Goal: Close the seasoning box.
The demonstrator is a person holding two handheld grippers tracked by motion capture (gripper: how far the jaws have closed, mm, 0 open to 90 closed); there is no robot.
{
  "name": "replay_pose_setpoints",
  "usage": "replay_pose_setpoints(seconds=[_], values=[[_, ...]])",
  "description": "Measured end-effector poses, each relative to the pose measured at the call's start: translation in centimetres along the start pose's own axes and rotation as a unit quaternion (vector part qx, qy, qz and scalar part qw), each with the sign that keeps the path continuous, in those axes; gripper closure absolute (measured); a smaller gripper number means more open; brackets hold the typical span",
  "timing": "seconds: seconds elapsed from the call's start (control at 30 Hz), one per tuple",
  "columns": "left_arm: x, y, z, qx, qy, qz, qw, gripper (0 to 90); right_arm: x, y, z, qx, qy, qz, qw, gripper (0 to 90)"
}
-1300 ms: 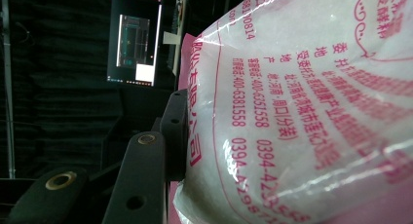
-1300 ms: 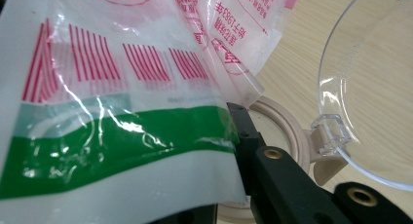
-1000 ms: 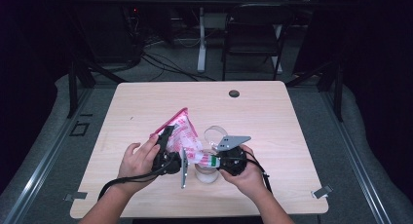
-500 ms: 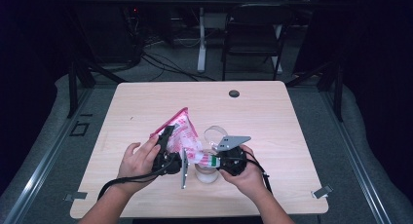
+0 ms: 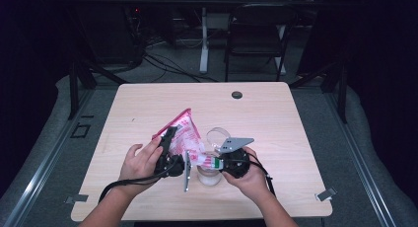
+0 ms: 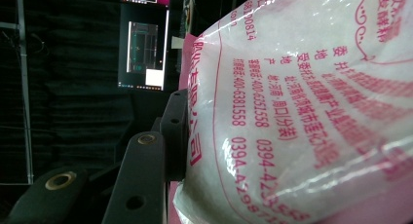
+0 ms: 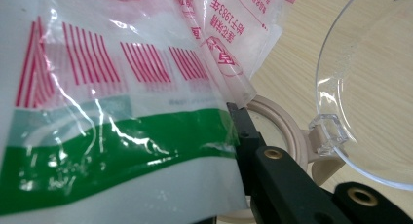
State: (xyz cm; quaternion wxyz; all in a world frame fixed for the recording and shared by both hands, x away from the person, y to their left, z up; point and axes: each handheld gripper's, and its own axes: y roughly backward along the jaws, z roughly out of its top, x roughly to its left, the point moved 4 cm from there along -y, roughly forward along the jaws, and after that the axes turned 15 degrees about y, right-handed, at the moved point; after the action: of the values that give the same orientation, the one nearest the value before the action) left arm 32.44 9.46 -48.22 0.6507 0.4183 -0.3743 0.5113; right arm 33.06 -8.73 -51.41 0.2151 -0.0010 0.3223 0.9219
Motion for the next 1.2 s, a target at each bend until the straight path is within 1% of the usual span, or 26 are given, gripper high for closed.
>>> replay_pose_setpoints(seconds=[0.03,0.17,0.2,0.23,0.37,0.4,0.5,0.53,0.57,0.63,0.73,0.77,0.8,1.03,1.07,1.17,1.2], values=[[-0.03,0.01,0.0,0.001,0.003,-0.001,1.0,62.1,0.0,0.0,0.0,0.0,0.0,0.0,1.0,90.0],[0.09,0.06,0.2,-0.004,-0.003,0.002,1.0,62.1,-0.05,-0.02,-0.05,0.001,0.0,0.0,1.0,90.0],[0.1,0.07,0.23,-0.003,-0.003,0.002,1.0,62.1,-0.04,-0.05,-0.06,0.0,-0.002,-0.001,1.0,90.0],[0.0,0.11,0.22,0.002,0.0,0.0,1.0,62.1,-0.06,-0.05,-0.09,0.0,-0.001,0.001,1.0,90.0],[0.03,0.08,0.45,-0.007,-0.005,0.002,1.0,62.1,-0.12,-0.11,-0.21,0.004,-0.002,-0.001,1.0,90.0],[-0.02,0.11,0.44,-0.003,-0.004,0.0,1.0,62.1,-0.14,-0.11,-0.25,0.006,-0.001,0.0,1.0,90.0],[0.0,0.06,0.43,-0.005,-0.005,0.001,1.0,62.1,-0.15,-0.16,-0.3,0.006,-0.002,-0.001,1.0,90.0],[-0.13,0.04,0.31,-0.004,0.0,-0.002,1.0,62.1,-0.14,-0.18,-0.31,0.006,-0.002,-0.001,1.0,90.0],[-0.06,0.04,0.31,-0.005,-0.004,0.001,1.0,62.1,-0.1,-0.24,-0.32,0.007,-0.002,0.0,1.0,90.0],[-0.13,0.05,0.18,-0.002,-0.003,-0.001,1.0,62.1,-0.02,-0.38,-0.34,0.008,0.0,0.003,1.0,90.0],[-0.18,0.01,0.08,-0.004,-0.002,-0.002,1.0,62.1,0.03,-0.5,-0.35,0.008,0.0,0.002,1.0,90.0],[-0.24,0.0,0.03,-0.003,0.002,-0.005,1.0,62.1,0.05,-0.52,-0.35,0.008,0.001,0.002,1.0,90.0],[-0.17,0.02,0.07,-0.002,-0.001,-0.004,1.0,62.1,0.06,-0.53,-0.35,0.008,0.001,0.002,1.0,90.0],[-0.12,0.01,0.06,-0.003,-0.002,-0.001,1.0,62.2,0.08,-0.58,-0.36,0.009,0.001,0.003,1.0,90.0],[-0.18,0.01,0.03,-0.002,0.0,-0.004,1.0,62.2,0.08,-0.59,-0.36,0.009,0.0,0.002,1.0,90.0],[-0.12,0.03,0.1,-0.004,-0.003,-0.001,1.0,62.2,0.08,-0.58,-0.38,0.01,0.002,0.002,0.9999,90.0],[-0.16,0.01,0.08,-0.005,-0.001,-0.001,1.0,62.1,0.07,-0.58,-0.38,0.011,0.002,0.003,0.9999,90.0]])
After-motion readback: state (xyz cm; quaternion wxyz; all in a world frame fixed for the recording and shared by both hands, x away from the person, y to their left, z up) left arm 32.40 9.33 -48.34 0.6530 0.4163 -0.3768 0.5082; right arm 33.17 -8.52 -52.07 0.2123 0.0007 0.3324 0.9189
